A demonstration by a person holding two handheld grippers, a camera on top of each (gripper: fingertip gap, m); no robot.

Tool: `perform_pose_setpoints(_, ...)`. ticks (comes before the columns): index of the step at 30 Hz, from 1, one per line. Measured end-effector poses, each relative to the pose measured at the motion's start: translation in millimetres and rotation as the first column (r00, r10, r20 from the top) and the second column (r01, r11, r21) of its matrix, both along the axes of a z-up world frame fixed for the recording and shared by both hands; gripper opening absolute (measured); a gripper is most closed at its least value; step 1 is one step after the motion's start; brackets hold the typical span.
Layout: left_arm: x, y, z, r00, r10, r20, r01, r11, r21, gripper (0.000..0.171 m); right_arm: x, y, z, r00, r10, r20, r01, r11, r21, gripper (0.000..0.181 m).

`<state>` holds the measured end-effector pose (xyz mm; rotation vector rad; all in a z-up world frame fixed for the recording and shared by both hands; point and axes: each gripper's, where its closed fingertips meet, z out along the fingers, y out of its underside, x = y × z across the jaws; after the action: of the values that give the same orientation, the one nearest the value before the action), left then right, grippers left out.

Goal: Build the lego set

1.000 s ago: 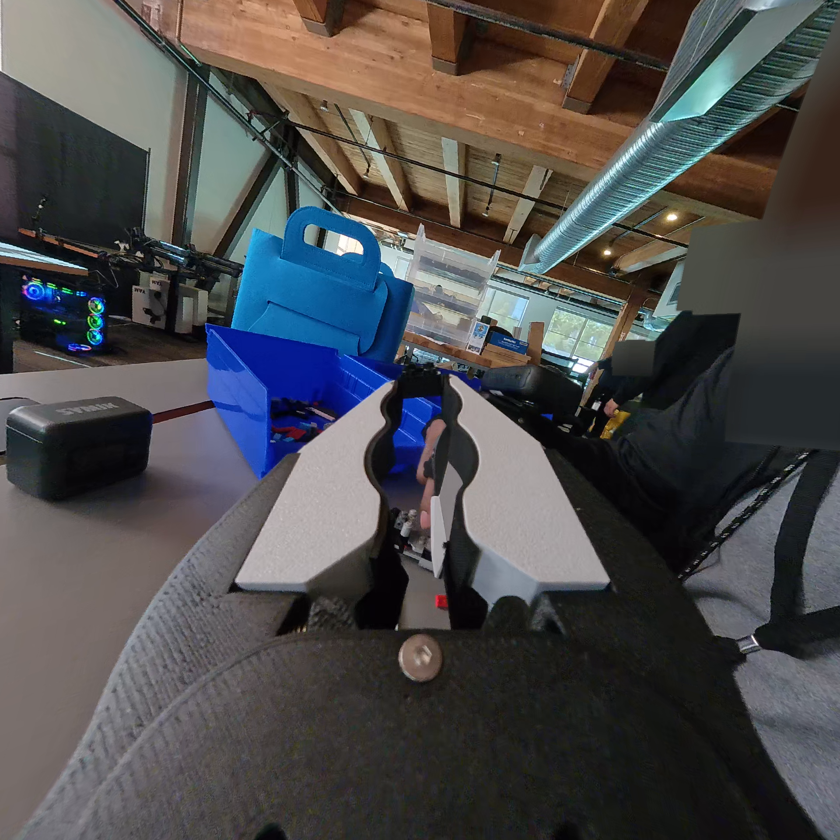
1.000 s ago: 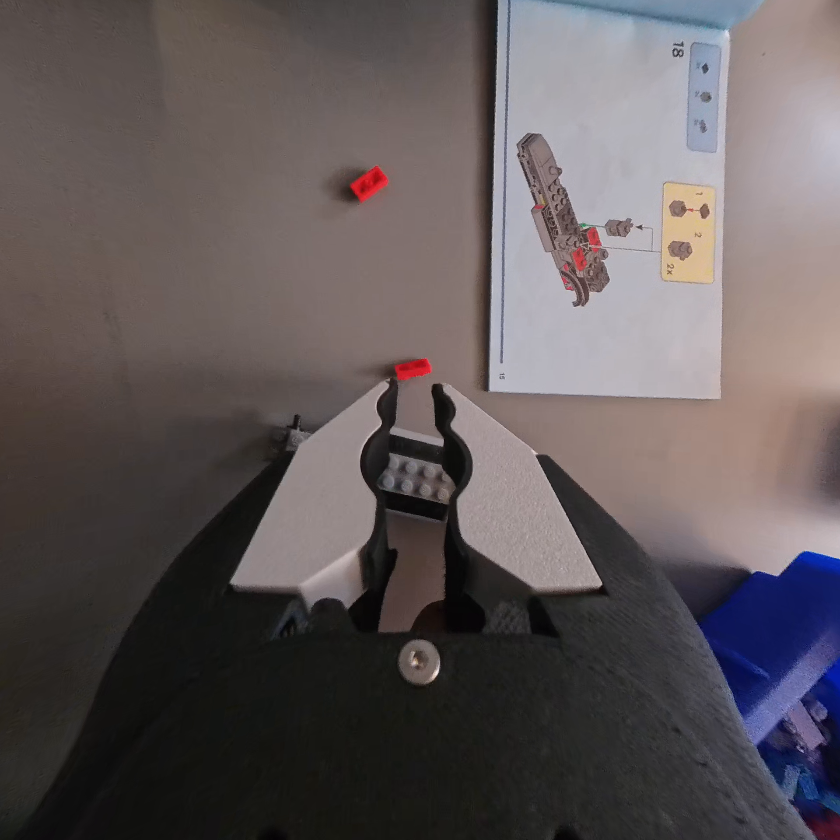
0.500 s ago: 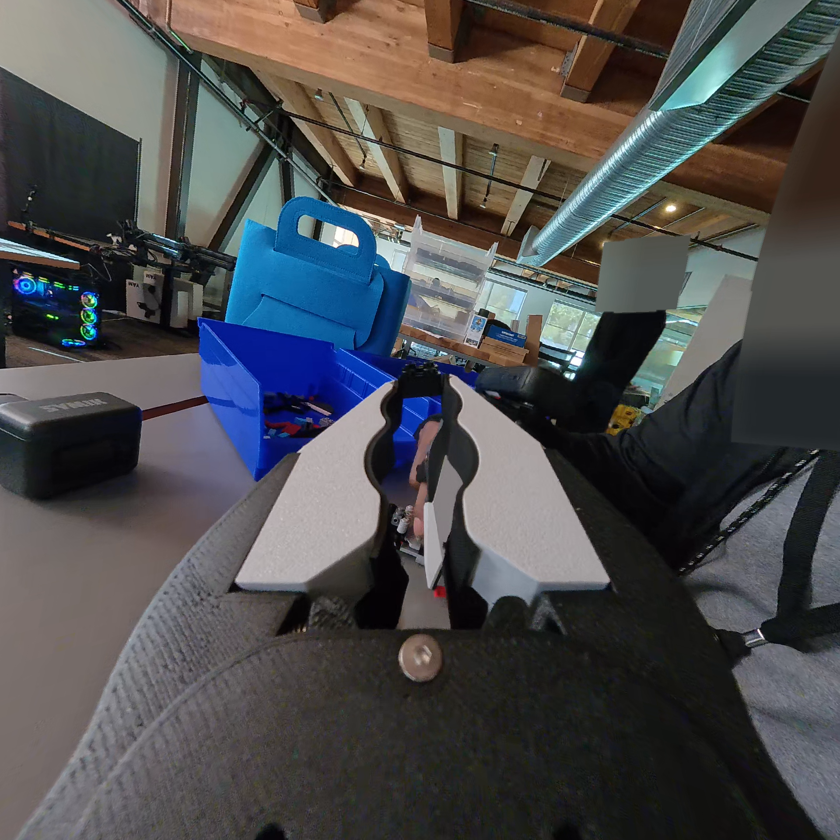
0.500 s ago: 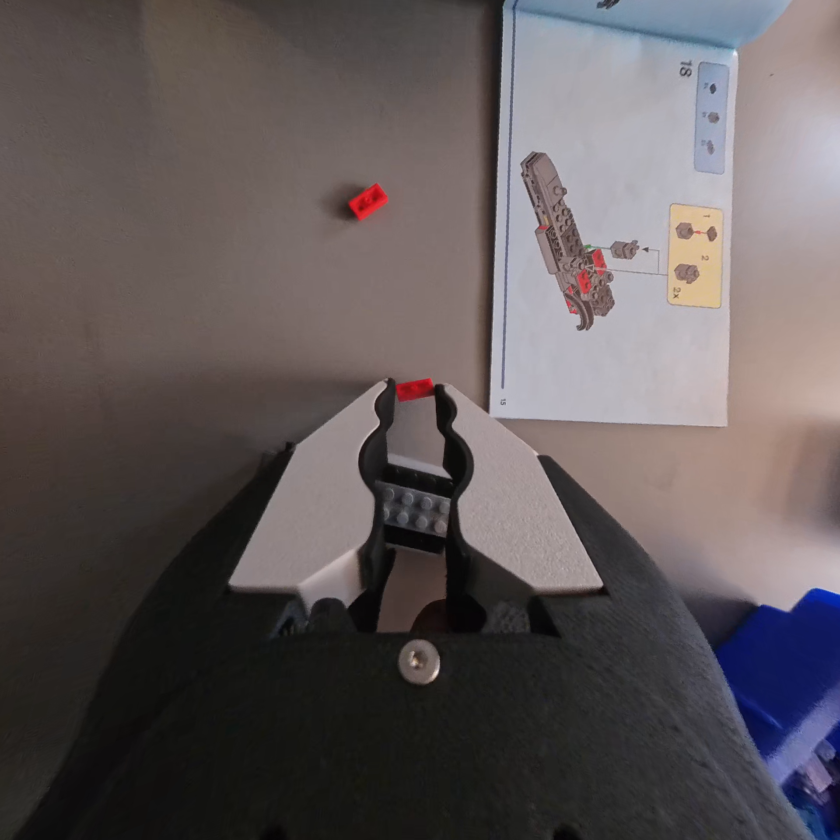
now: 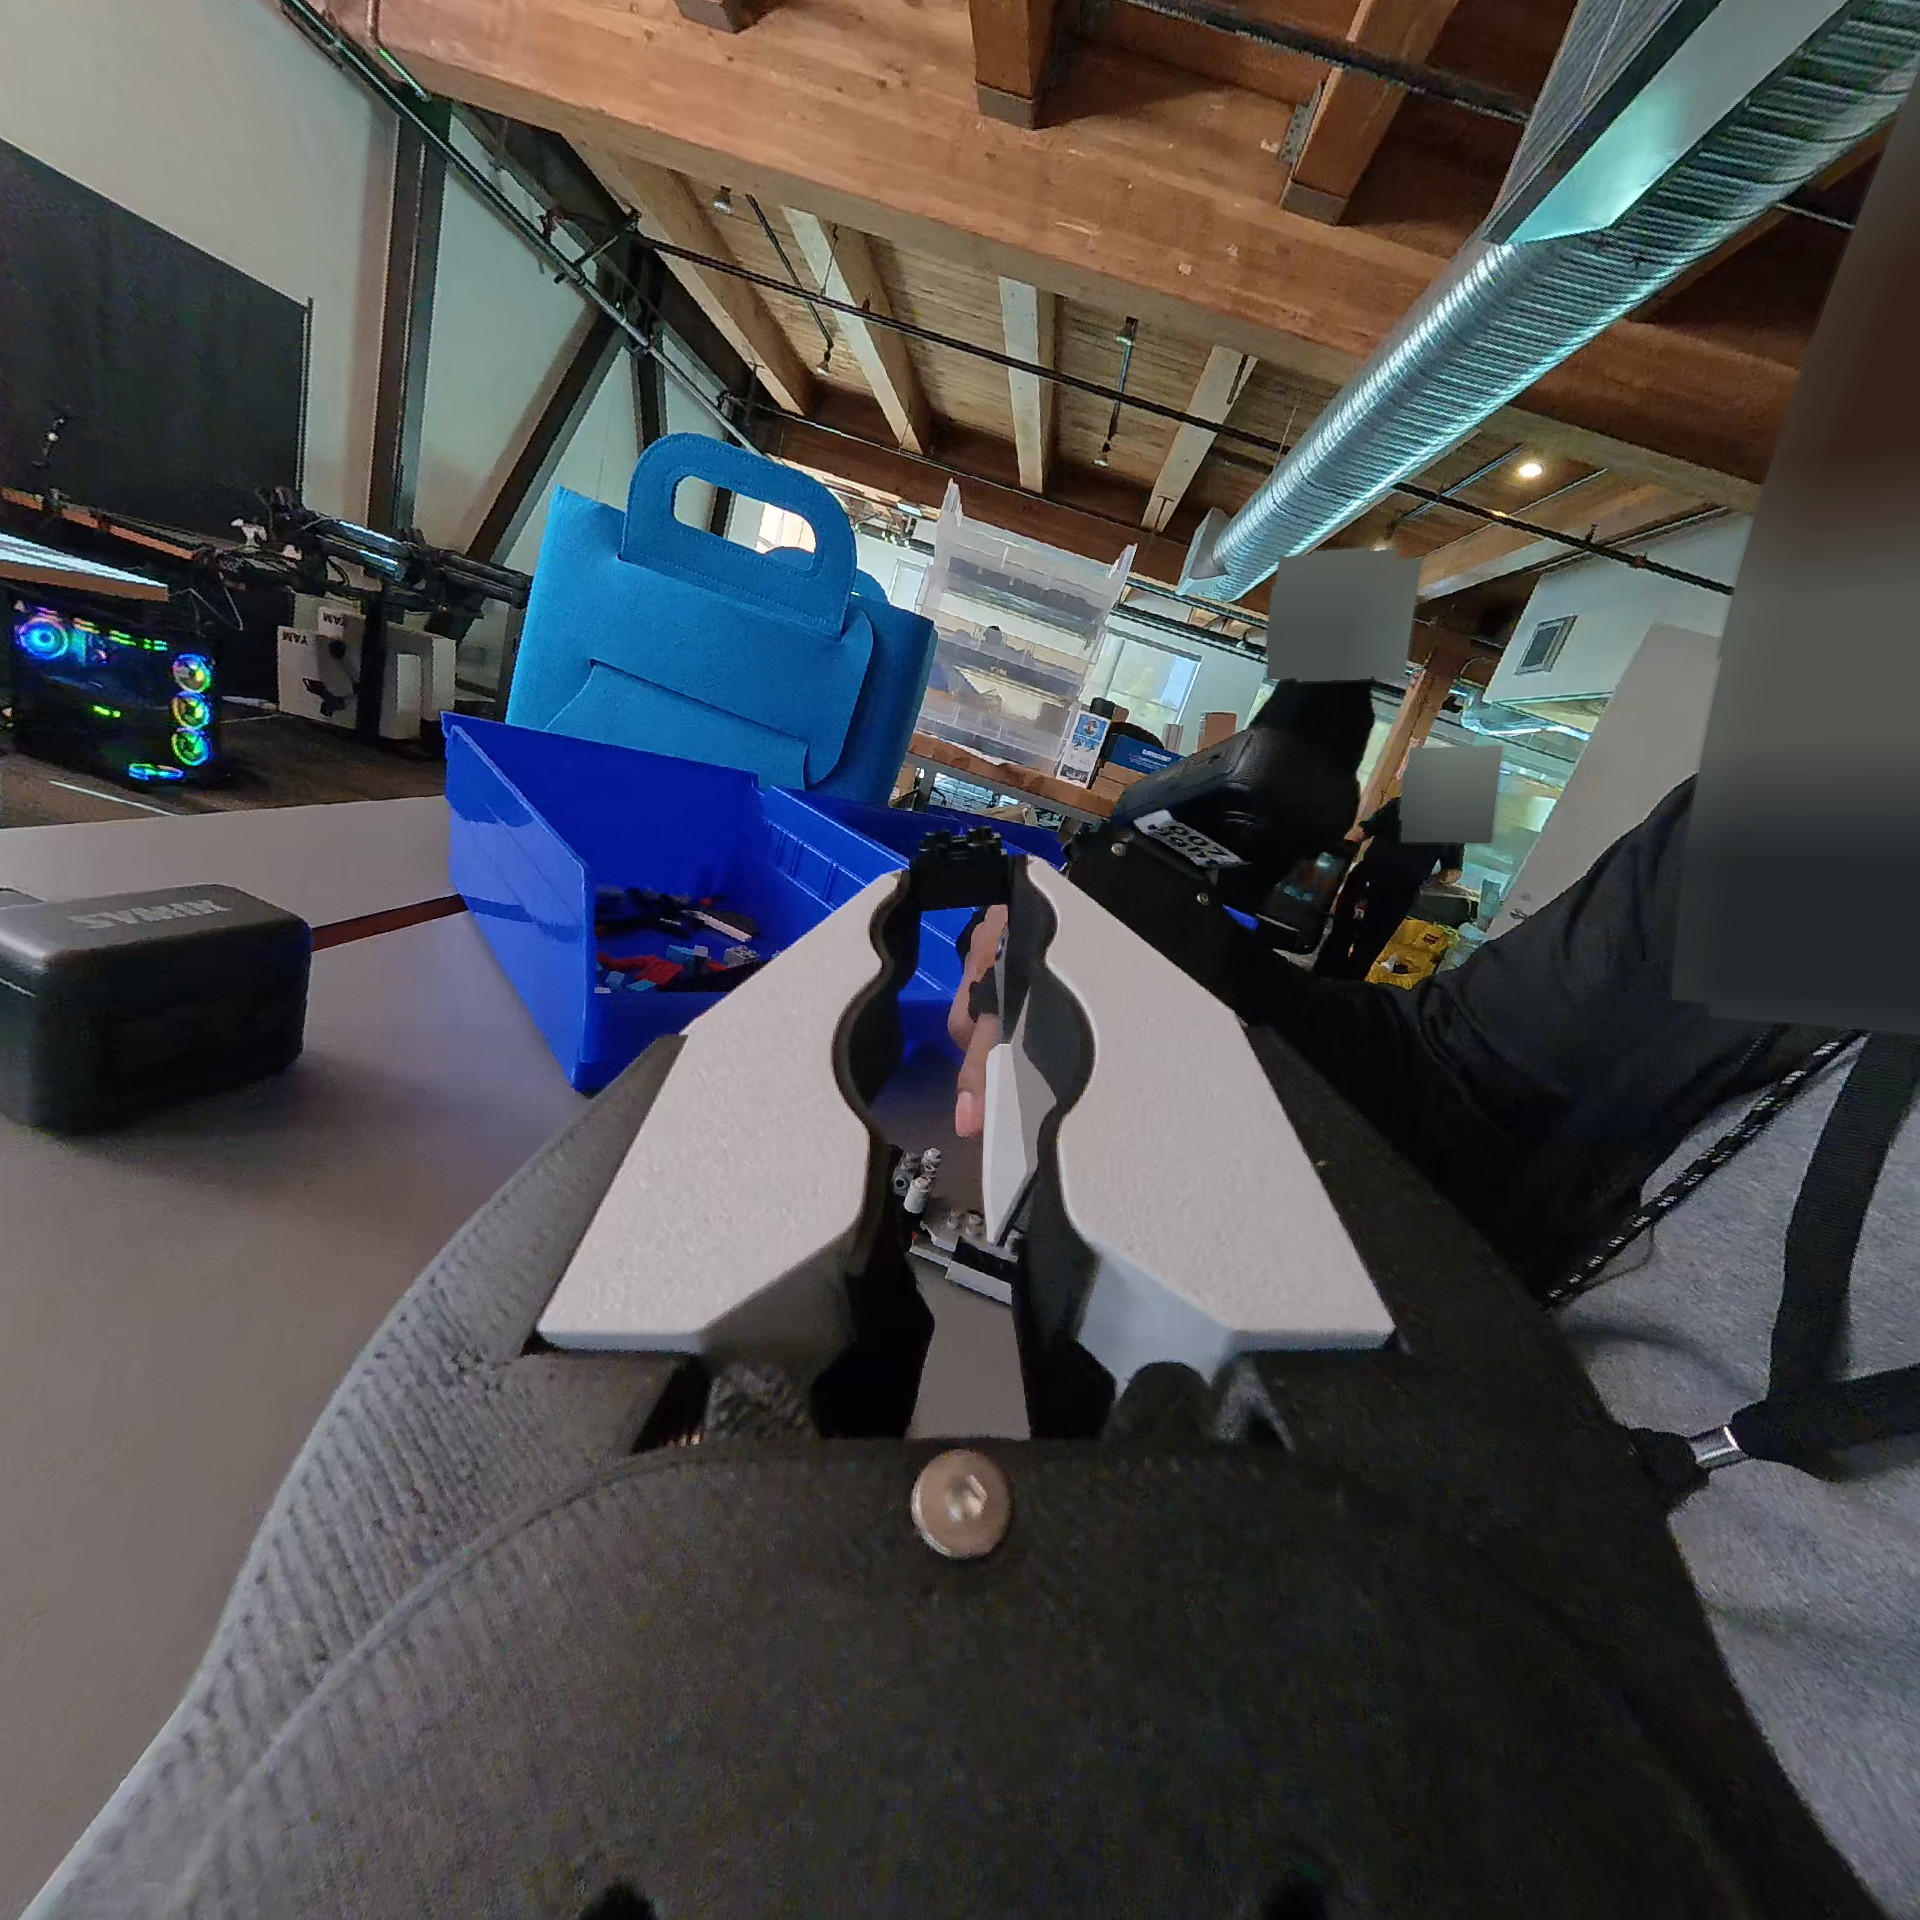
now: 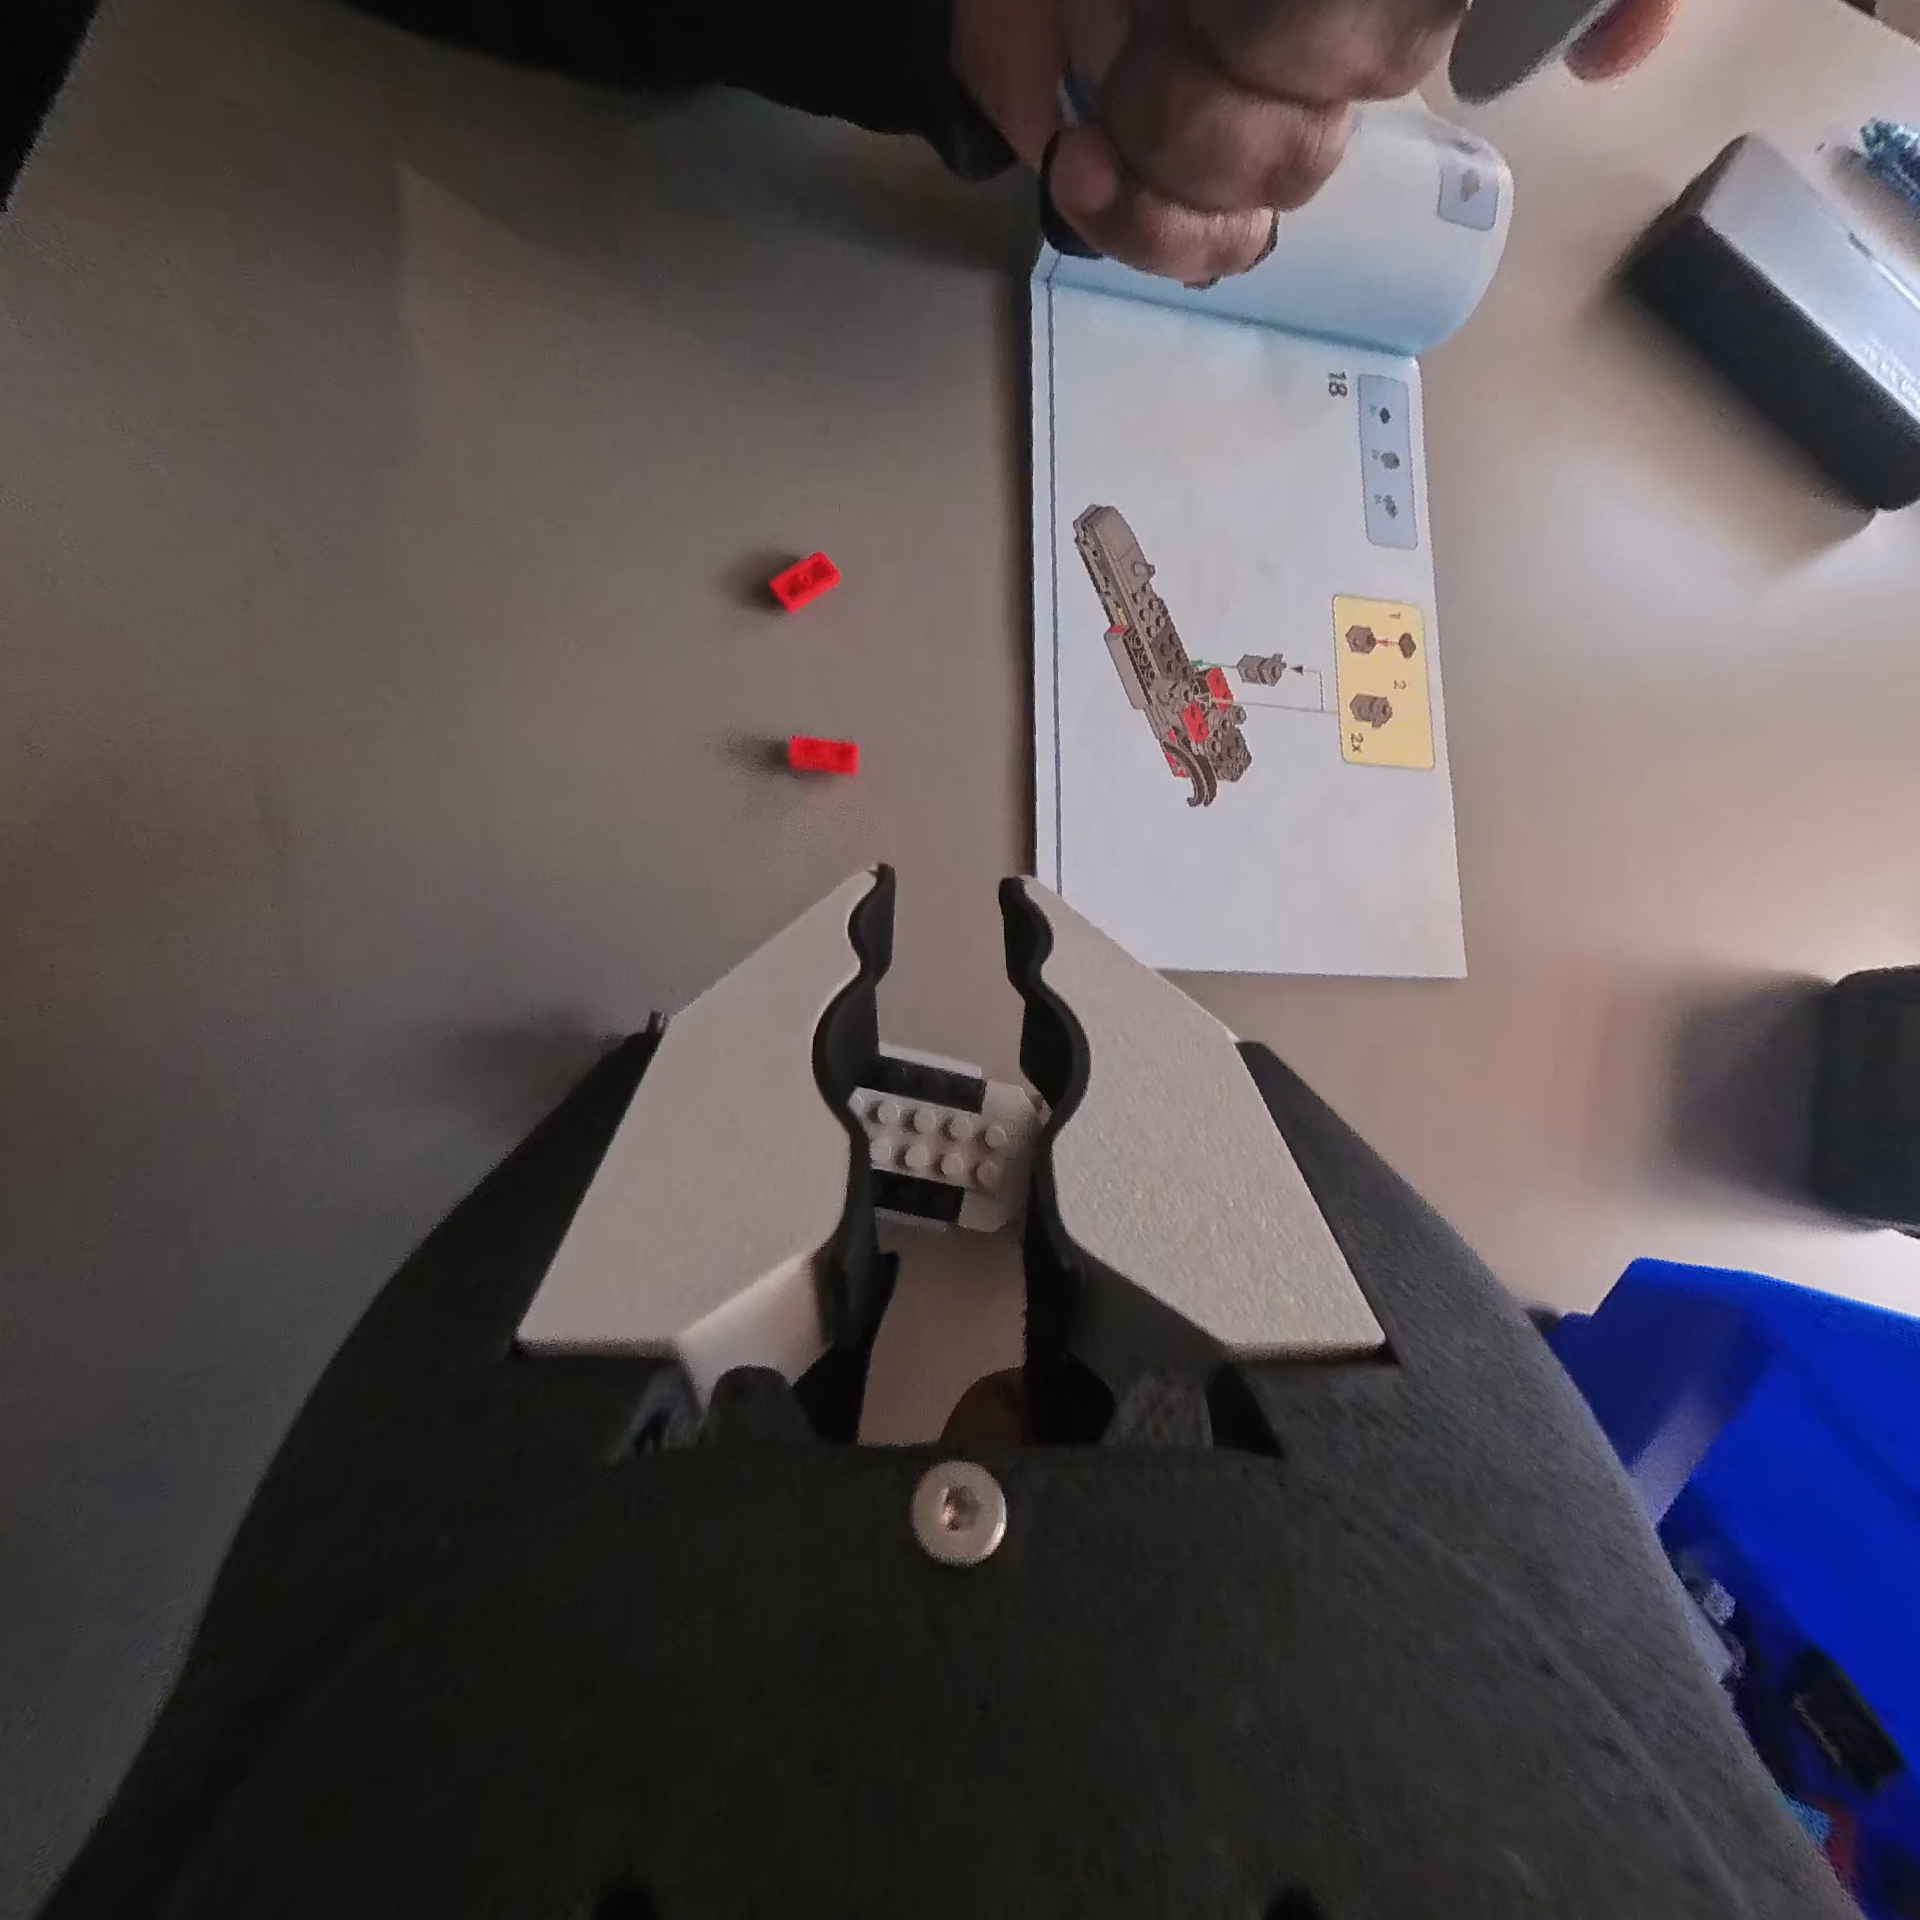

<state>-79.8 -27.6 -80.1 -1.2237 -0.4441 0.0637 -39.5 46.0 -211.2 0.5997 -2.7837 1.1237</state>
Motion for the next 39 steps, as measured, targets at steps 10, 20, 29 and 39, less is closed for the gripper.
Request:
perform_pose_setpoints(10,0,-2,1,1.0,0.003,-0.001,-0.003,1.0,0.005,0.017,29,-19,-29,0.996,0.042,0.081,-0.049,0.996,0.076,0.022)
perform_pose_setpoints(20,2,-3,5,1.0,0.007,-0.012,-0.007,1.0,0.011,0.017,41,-30,-44,0.995,0.034,0.089,-0.046,0.99,0.132,0.012)
perform_pose_setpoints(29,2,-2,4,1.0,0.006,-0.011,-0.006,1.0,0.008,0.017,31,-32,1,0.996,0.037,0.086,-0.033,0.998,-0.054,0.009)
perform_pose_setpoints(39,1,1,2,1.0,-0.001,-0.005,0.001,1.0,0.004,0.017,14,-21,9,0.998,-0.007,0.06,0.011,0.998,-0.065,0.01)
